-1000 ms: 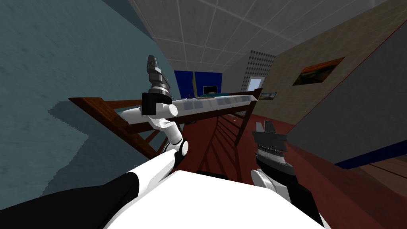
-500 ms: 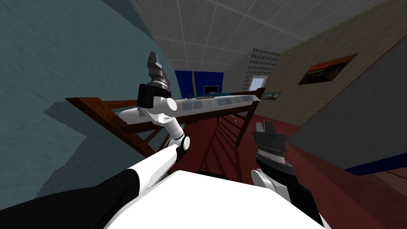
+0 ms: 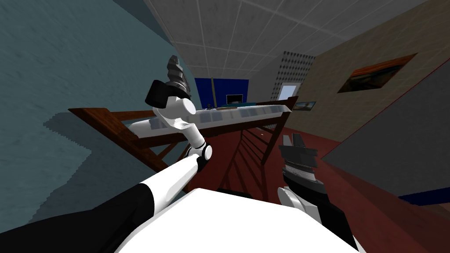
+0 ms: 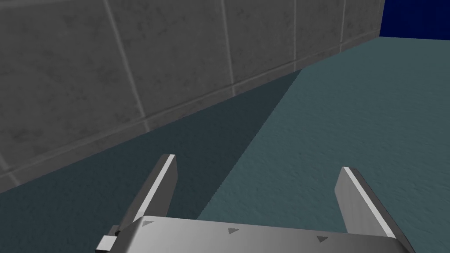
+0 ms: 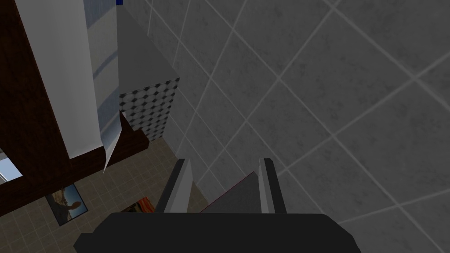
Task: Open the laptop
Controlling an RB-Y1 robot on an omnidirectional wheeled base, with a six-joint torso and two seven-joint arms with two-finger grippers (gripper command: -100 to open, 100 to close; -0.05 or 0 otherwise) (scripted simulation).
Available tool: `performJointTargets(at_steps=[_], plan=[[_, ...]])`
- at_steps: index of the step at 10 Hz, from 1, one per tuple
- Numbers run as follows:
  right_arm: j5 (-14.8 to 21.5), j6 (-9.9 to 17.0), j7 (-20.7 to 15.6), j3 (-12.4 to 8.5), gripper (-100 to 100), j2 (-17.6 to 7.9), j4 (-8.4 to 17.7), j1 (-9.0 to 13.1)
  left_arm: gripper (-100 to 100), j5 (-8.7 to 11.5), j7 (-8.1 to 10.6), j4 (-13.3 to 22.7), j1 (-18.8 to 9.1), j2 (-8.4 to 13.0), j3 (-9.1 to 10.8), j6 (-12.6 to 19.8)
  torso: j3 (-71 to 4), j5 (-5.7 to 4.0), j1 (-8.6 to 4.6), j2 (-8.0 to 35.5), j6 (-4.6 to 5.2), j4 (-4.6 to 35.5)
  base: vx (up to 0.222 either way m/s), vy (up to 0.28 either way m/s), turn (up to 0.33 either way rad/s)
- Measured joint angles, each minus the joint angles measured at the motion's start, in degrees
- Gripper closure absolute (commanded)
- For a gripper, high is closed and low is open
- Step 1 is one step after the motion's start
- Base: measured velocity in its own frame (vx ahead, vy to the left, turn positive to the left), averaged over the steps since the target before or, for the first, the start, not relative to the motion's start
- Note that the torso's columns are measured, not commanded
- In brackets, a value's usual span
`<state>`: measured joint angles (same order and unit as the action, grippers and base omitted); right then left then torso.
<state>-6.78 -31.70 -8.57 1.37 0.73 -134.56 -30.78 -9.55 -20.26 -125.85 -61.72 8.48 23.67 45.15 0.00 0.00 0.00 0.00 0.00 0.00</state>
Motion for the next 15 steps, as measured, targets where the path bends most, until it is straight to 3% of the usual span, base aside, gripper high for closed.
performJointTargets(at_steps=[8, 15], plan=[[0.0, 0.0, 0.0, 0.0, 0, 0.0, 0.0, 0.0, -100, -2.78, -6.08, 8.53, -11.72, -0.33, -0.29, 10.85, -0.01, 0.0, 0.0, -0.02, 0.0, 0.0, 0.052, -0.031, 0.042], [0.0, 0.0, 0.0, 0.0, 0, 0.0, 0.0, 0.0, -100, -5.2, -11.52, 15.76, -19.3, -1.03, -1.51, 19.47, 0.01, 0.0, 0.02, 0.02, 0.0, 0.0, 0.059, -0.026, 0.045]])
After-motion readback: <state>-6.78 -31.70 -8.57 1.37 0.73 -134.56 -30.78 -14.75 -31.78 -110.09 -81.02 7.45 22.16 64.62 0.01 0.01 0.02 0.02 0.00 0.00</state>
